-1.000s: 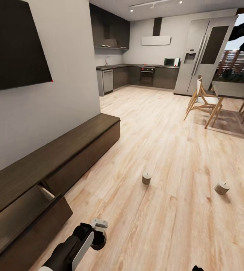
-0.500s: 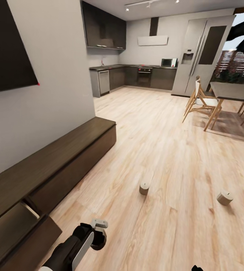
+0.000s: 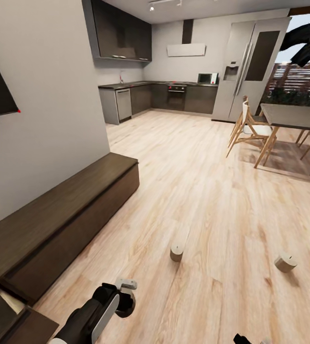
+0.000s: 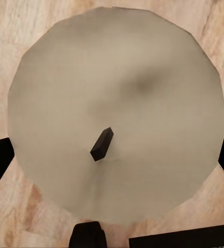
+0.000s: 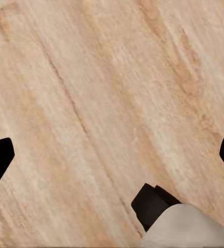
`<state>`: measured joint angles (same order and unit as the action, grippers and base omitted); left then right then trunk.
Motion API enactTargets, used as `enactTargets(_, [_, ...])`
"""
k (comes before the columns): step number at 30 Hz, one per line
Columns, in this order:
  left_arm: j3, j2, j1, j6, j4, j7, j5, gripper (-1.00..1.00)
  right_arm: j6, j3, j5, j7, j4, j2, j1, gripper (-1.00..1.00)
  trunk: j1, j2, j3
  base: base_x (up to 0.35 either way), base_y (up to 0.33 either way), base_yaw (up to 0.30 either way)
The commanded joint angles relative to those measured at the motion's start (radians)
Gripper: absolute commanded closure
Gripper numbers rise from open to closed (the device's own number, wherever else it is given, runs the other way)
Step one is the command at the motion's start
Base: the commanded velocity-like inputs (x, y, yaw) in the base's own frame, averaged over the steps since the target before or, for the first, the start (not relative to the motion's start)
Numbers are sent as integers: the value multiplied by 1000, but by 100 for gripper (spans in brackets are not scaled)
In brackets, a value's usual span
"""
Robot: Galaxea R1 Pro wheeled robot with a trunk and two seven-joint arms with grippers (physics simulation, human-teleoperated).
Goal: Place each of the two pumpkins and all three candles from the living room inside a cabinet in the living room (use any cabinet), then make sure every cabinet is closed, and position the cauldron so it is next to a table in the living room.
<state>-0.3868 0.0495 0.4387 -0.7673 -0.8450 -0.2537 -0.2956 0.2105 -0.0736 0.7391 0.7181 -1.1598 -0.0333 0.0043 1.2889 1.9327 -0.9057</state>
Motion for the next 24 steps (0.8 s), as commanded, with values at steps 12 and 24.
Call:
enactTargets(12, [-2,0,0,-3,-1,-9,-10,100,8,24,0,9,-2,-2,0,-100,1,0,-13,316,-13,161])
enactTargets(24, [-1,0,1,-3,-1,-9,-10,100,6,106,-19,5,-3,-1,0,-100,1,0,-21,161,-90,31])
